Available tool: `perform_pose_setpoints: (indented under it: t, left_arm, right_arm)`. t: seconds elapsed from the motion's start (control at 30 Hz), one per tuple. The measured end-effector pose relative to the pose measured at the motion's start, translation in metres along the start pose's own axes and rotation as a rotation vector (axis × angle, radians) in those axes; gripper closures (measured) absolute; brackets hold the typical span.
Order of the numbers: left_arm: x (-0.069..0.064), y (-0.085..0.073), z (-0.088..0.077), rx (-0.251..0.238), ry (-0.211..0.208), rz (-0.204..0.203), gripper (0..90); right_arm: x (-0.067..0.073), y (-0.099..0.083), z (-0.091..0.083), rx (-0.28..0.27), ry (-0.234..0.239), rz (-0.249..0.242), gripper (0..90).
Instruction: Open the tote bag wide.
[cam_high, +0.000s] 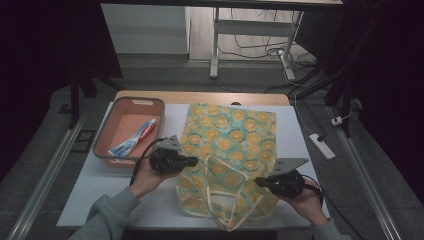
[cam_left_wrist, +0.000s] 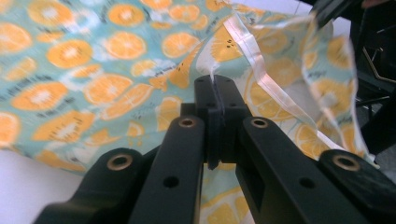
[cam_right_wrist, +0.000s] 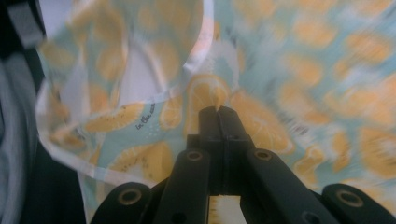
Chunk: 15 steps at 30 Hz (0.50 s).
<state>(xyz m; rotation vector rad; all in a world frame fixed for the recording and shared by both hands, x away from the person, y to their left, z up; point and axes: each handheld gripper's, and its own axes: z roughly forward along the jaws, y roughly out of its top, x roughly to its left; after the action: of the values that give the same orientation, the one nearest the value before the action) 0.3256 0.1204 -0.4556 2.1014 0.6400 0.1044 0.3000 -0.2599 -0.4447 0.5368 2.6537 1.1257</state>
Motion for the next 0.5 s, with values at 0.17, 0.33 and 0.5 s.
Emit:
perform_pose_setpoints:
  t: [0.17, 0.33, 0.5]
  left_arm:
    - [0.011, 0.016, -0.013, -0.052, 0.028, -0.014, 88.9]
    - [0.024, 0.027, -0.011, -0.065, 0.081, -0.047, 88.8]
    - [0.035, 0.032, 0.010, -0.015, 0.138, -0.075, 88.8]
  right_arm:
    - [-0.017, 0.023, -0.019, -0.119, -0.090, 0.016, 89.8]
    - [-0.051, 0.028, -0.008, -0.119, -0.116, 0.082, 89.8]
    - [-0.080, 0.022, 0.020, -0.059, -0.150, 0.134, 89.8]
